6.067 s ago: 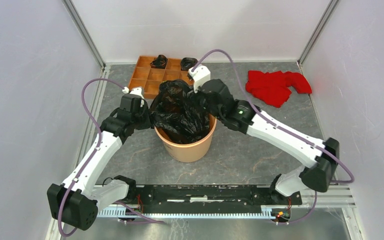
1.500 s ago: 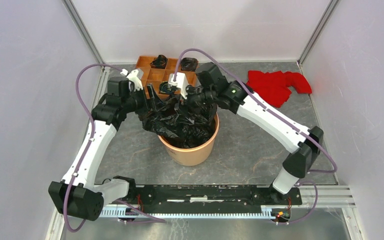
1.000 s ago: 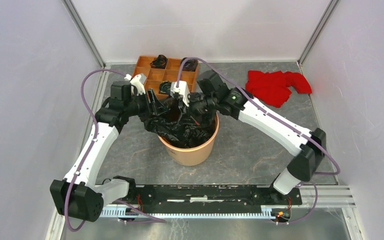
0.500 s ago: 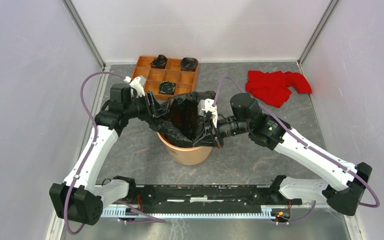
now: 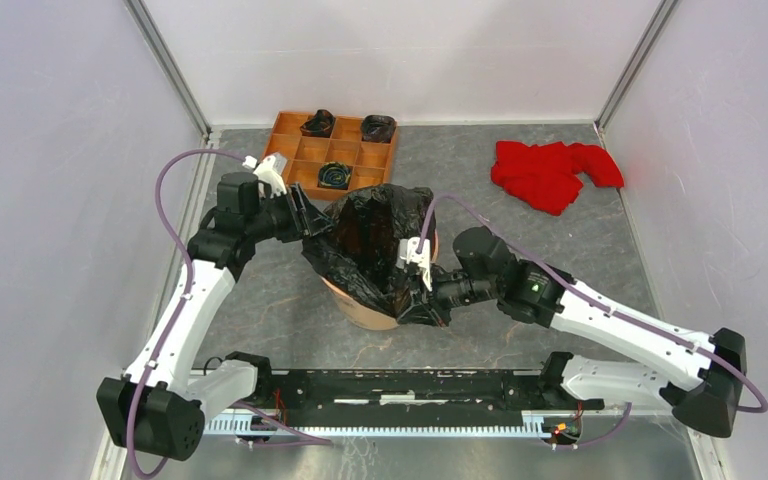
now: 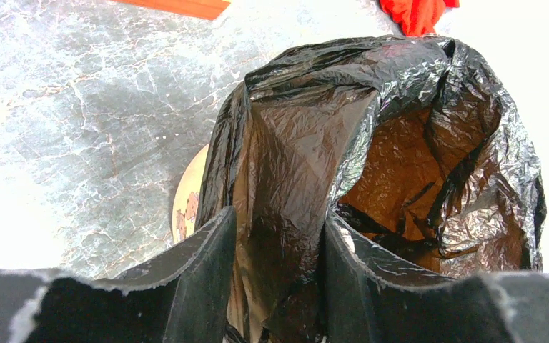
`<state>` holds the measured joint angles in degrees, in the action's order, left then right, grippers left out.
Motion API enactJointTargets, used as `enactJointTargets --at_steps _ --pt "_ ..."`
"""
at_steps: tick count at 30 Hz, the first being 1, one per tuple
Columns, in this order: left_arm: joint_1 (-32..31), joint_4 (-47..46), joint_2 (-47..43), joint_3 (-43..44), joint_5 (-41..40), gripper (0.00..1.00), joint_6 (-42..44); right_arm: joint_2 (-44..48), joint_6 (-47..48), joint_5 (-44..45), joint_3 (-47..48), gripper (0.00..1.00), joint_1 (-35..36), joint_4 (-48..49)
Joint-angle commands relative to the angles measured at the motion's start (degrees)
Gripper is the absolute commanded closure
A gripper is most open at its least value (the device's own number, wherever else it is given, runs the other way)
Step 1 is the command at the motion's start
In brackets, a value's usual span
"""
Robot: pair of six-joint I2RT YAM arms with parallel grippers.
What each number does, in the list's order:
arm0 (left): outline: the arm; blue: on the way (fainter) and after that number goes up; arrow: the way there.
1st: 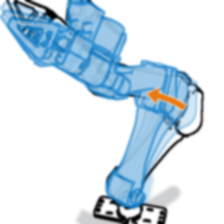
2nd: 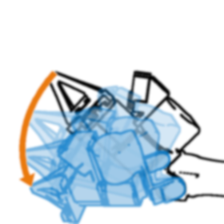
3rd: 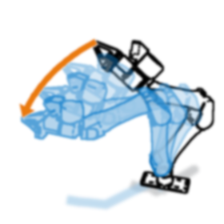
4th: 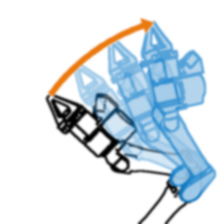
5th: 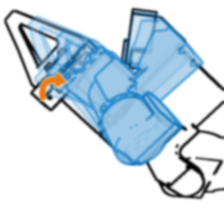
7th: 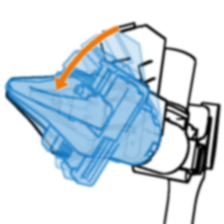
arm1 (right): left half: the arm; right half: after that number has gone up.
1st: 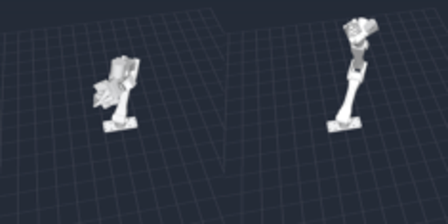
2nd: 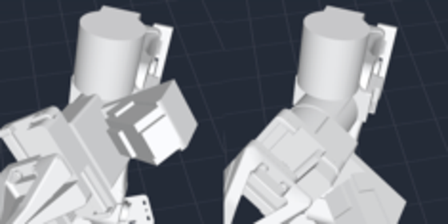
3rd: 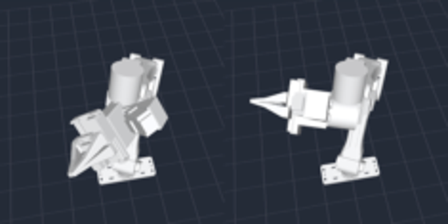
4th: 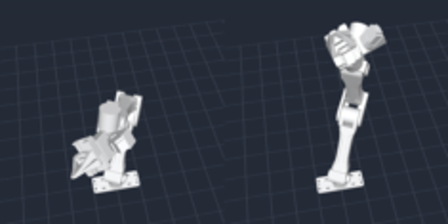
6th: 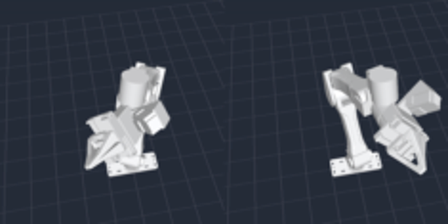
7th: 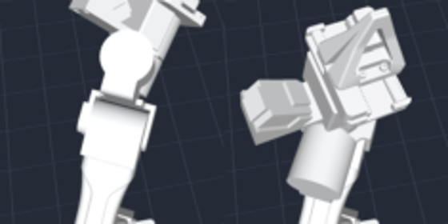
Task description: Put the trash bags into the trash bin
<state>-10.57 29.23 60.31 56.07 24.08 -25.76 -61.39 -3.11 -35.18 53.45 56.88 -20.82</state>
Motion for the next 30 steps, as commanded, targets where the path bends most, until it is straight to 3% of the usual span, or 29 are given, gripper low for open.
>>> enactJointTargets --at_steps 1,3,7,12,15,19,23,25,30 --pt "0.27 -5.63 -2.25 -1.37 0.42 0.48 -3.67 2.76 0.98 15.97 -4.39 0.85 0.07 1.81" --pt "0.26 -7.51 -2.99 -1.98 1.34 0.48 -4.17 3.1 -0.34 19.63 -7.56 0.84 0.15 4.96" --pt "0.22 -8.77 -5.4 -0.85 3.24 0.37 -2.91 3.14 -1.95 20.02 -10.23 0.63 0.3 7.18" --pt "0.22 0.06 -9.16 6.32 -3.6 0.2 1.67 7.77 -2.9 21.48 -6.19 0.39 0.33 -0.73" --pt "0.23 5.26 -11.53 10.38 -7.93 0.13 2.45 12.08 -3.74 23.85 -3.84 0.32 0.33 -4.91" --pt "0.2 11.34 -14.75 14.22 -15.48 0.17 -0.84 15.41 -6.17 33.22 -1.01 0.25 0.29 -8.89" --pt "0.2 18.48 -15.62 15.39 -22.35 0.21 -7.18 16.47 -15.3 56.13 2.81 0.1 0.25 -11.92" --pt "0.2 19.49 -15.46 14.06 -21.03 0.22 -9.44 16.35 -16.29 58.05 3.6 0.03 0.05 -8.45" --pt "0.2 18.42 -14.3 10.06 -15.82 0.21 -12.63 7.02 -12.63 51.88 11.41 0.02 -3.73 -3.08"
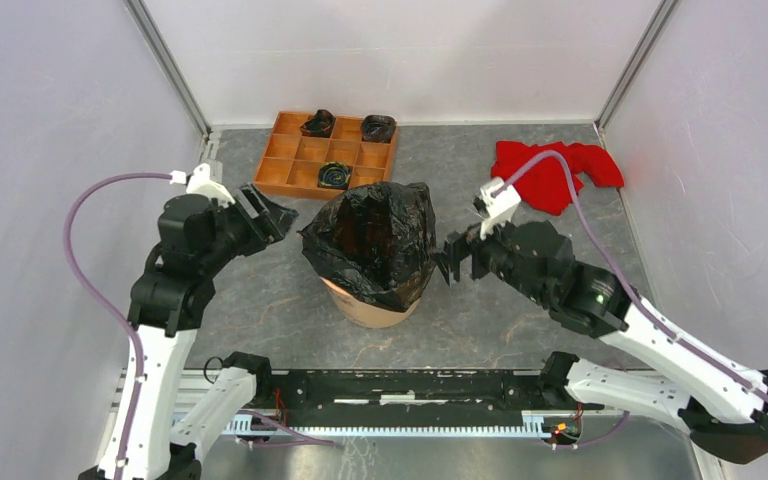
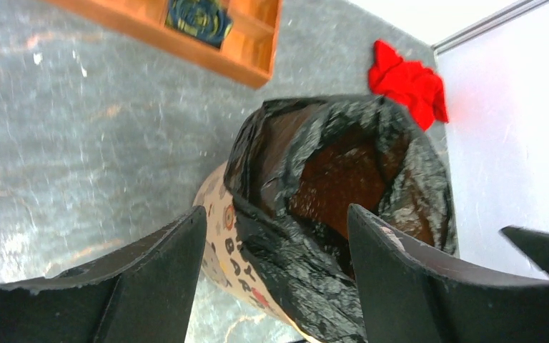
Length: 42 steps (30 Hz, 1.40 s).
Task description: Put the trash bags into the trash bin
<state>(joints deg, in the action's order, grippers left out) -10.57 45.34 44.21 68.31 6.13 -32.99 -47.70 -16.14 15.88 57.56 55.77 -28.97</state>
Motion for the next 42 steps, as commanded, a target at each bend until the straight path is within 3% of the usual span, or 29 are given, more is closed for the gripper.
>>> enactJointTargets --at_steps 1,4,8,14,17,19,24,29,36,42 --pt "0.21 2.23 2.24 -2.6 2.77 0.21 -5.75 -8.96 1.04 -0.96 9.49 0.02 -4.33 4.63" --pt "0.2 1.61 3.95 -4.22 4.77 0.21 -7.08 -13.03 1.94 -8.3 12.71 0.1 -9.0 5.29" --pt "0.2 -1.24 5.68 -6.71 9.14 0.27 -8.31 -13.22 2.69 -11.77 9.43 0.2 -12.57 9.17" --pt "0.2 -5.64 5.32 -8.45 12.87 0.5 -9.66 -14.2 3.18 -15.71 6.34 0.4 -14.75 12.29" --pt "0.2 -6.69 2.93 -11.17 13.07 0.63 -11.3 -13.47 1.6 -15.76 4.01 0.4 -14.73 14.43" --pt "0.2 -8.53 1.7 -12.6 14.93 0.7 -11.23 -13.28 1.31 -15.77 2.61 0.34 -14.88 15.94" --pt "0.2 -3.92 1.9 -11.3 14.25 0.92 -9.34 -15.38 1.47 -19.39 4.17 0.32 -14.9 15.17" --pt "0.19 -5.76 -2.16 -13.68 19.05 0.97 -8.99 -14.55 0.67 -18.81 1.48 0.52 -14.94 15.96" --pt "0.2 -8.41 -7.78 -15.93 21.41 0.98 -8.86 -12.39 0.9 -18.33 -0.07 0.97 -14.92 16.84" --pt "0.2 -5.9 -8.9 -14.94 18.95 0.97 -8.41 -12.05 2.05 -12.55 2.06 1.0 -14.89 13.09"
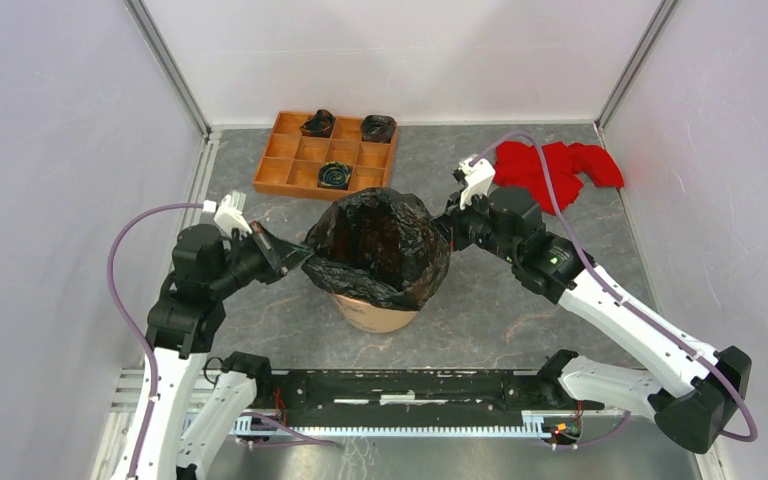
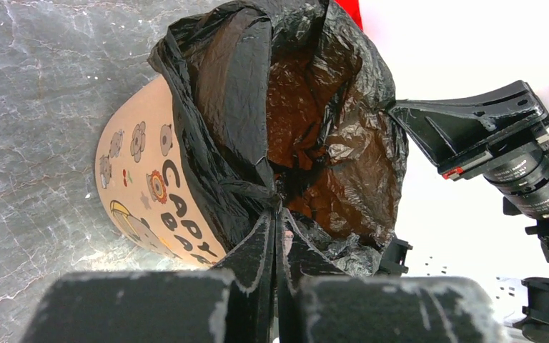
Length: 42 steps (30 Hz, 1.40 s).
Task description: Put the trash bags into the trash bin
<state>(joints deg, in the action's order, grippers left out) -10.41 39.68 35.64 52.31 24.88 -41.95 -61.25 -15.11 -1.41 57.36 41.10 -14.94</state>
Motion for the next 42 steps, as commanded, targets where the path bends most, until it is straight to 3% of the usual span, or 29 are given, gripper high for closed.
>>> enactJointTargets --at_steps 1,10,17,25,27,30,34,38,42 --pt "0.04 0.83 -0.4 1.65 -0.89 0.97 0.94 1.7 1.22 5.76 2.34 1.0 -0.28 -1.49" --pt "0.04 9.0 -8.41 2.03 -6.4 0.89 1.94 2.23 -0.11 10.01 -1.26 0.96 -0.26 -0.77" --pt "0.04 5.05 -13.71 -10.38 -1.67 0.97 -4.05 -0.31 -1.15 8.66 -2.8 1.0 -0.24 2.13" --pt "0.04 3.43 -15.06 -17.7 -0.73 0.98 -5.51 -2.64 0.24 9.18 -5.99 0.98 -0.24 4.43" --pt "0.04 2.38 -14.8 -19.14 0.86 0.98 -5.7 -3.57 1.71 9.37 -4.96 0.94 -0.28 3.14" --pt "0.04 1.46 -15.03 -19.42 1.98 0.96 -5.36 -4.31 5.4 8.34 -1.83 0.79 -0.22 -1.48" --pt "0.04 1.21 -15.53 -18.03 2.77 0.85 -3.37 -2.08 10.17 12.84 4.93 0.57 -0.2 -13.02" --pt "0.04 0.04 -15.22 -18.99 4.09 0.85 -2.82 0.79 14.63 16.07 11.69 0.4 -0.24 -21.46" --pt "0.05 -0.23 -14.29 -19.51 4.82 0.85 -1.6 0.52 21.41 7.9 18.35 0.22 -0.22 -24.05"
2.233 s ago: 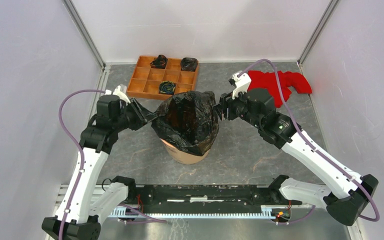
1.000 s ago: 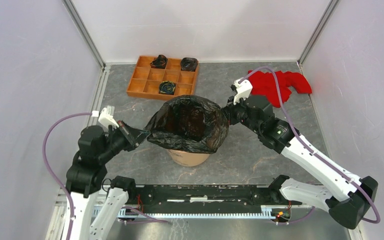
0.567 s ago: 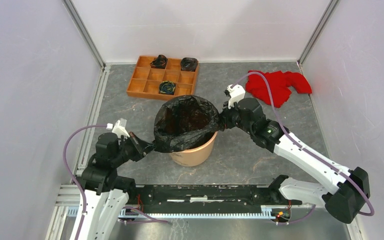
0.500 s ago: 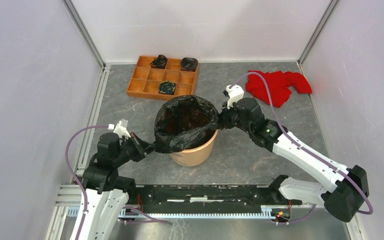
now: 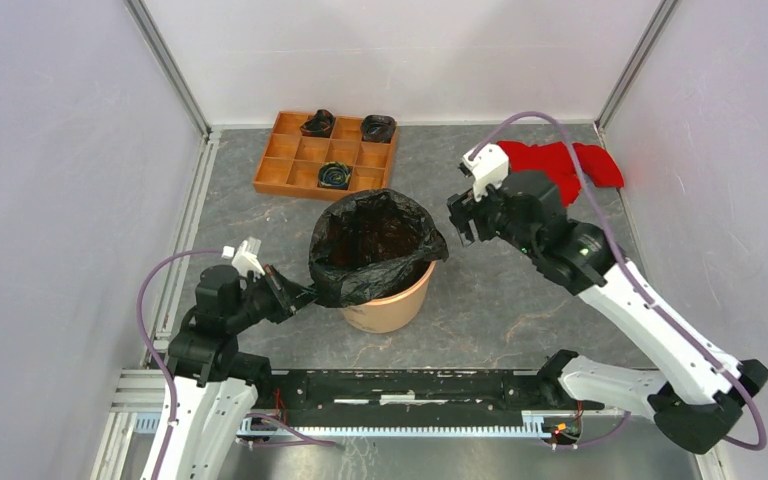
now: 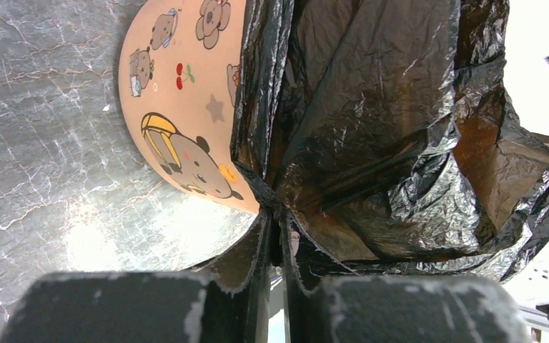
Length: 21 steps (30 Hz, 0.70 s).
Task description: Put the trash bags into the trash bin
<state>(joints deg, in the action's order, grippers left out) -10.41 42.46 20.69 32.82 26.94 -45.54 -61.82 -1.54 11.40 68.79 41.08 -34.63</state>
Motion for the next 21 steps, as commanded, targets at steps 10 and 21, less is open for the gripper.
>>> enactJointTargets --at_steps 10,21 --pt "0.04 -0.31 3.47 3.05 2.01 0.85 7.45 -14.22 2.63 -48.08 18.95 0.02 6.58 1.56" --pt "0.0 -0.16 4.76 2.96 1.77 0.84 9.1 -19.82 -5.24 -51.68 14.84 0.12 12.7 2.93"
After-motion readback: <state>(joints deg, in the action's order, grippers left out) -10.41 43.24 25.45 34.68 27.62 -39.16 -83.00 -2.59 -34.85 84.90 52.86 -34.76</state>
